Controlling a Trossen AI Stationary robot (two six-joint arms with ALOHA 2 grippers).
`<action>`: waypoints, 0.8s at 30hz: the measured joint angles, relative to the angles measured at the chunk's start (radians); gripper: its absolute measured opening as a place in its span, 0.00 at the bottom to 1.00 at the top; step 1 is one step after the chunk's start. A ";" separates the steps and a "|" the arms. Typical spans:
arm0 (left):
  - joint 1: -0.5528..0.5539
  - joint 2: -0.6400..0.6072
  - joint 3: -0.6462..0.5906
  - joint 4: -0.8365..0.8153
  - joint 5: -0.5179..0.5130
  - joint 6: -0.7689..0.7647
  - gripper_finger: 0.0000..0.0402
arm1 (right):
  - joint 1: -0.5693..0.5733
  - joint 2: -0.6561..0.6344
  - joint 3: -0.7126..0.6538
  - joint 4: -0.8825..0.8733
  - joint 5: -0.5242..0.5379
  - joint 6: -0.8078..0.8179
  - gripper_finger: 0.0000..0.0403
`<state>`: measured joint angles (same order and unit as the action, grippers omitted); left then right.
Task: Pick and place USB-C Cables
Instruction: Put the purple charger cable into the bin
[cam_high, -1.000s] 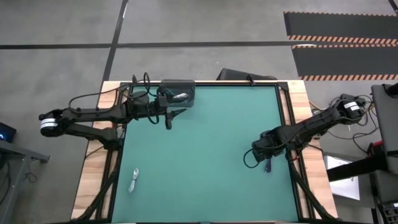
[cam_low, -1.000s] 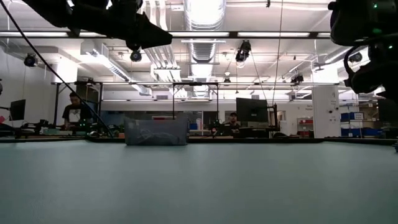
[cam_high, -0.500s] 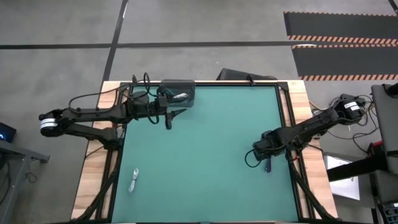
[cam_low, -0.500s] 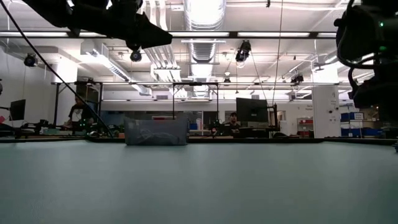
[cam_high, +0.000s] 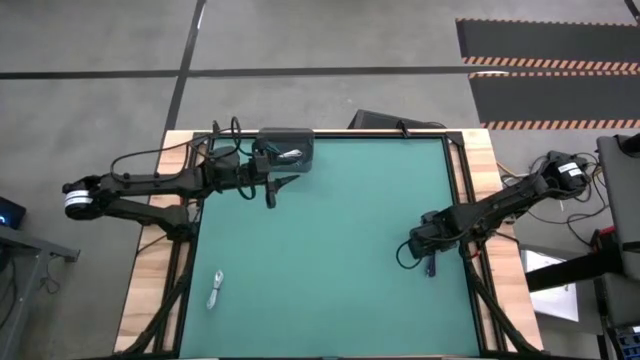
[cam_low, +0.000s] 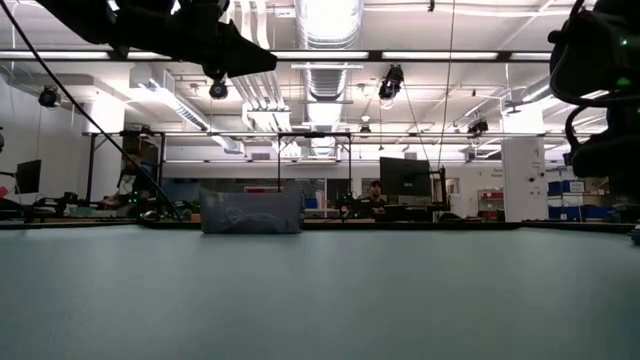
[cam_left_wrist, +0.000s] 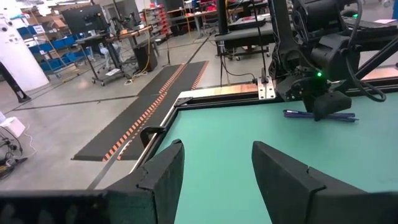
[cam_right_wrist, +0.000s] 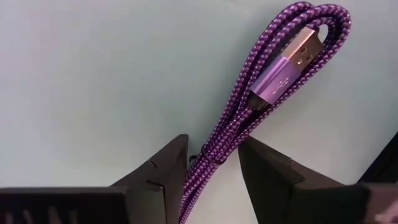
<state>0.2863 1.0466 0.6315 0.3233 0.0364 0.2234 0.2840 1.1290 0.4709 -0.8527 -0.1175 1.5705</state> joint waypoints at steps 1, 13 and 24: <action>0.000 0.000 0.000 0.000 0.000 0.000 0.43 | 0.000 0.000 0.000 0.001 0.005 -0.002 0.32; 0.000 0.000 0.000 0.000 0.000 -0.007 0.43 | 0.000 0.001 0.000 0.011 0.031 -0.033 0.08; 0.000 0.000 0.000 0.000 0.000 -0.009 0.43 | 0.000 -0.056 -0.002 0.009 0.036 -0.080 0.06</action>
<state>0.2863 1.0466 0.6315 0.3237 0.0364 0.2142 0.2844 1.0727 0.4692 -0.8440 -0.0813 1.4907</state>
